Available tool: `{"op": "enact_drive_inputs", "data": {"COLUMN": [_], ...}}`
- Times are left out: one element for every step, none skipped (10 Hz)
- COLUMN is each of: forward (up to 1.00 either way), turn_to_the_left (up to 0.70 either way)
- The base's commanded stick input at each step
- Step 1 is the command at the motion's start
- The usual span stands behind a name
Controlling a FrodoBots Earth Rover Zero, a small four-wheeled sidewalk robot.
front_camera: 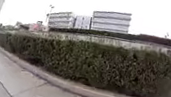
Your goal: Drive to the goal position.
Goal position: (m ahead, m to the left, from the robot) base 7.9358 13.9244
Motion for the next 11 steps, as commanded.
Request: {"op": "enact_drive_inputs", "data": {"forward": [0.00, 0.00, 0.00, 0.00, 0.00, 0.00, 0.00, 0.00, 0.00, 0.00, 0.00], "turn_to_the_left": [0.70, 0.70, 0.70, 0.70, 0.70, 0.70, 0.70, 0.70, 0.70, 0.70, 0.70]}}
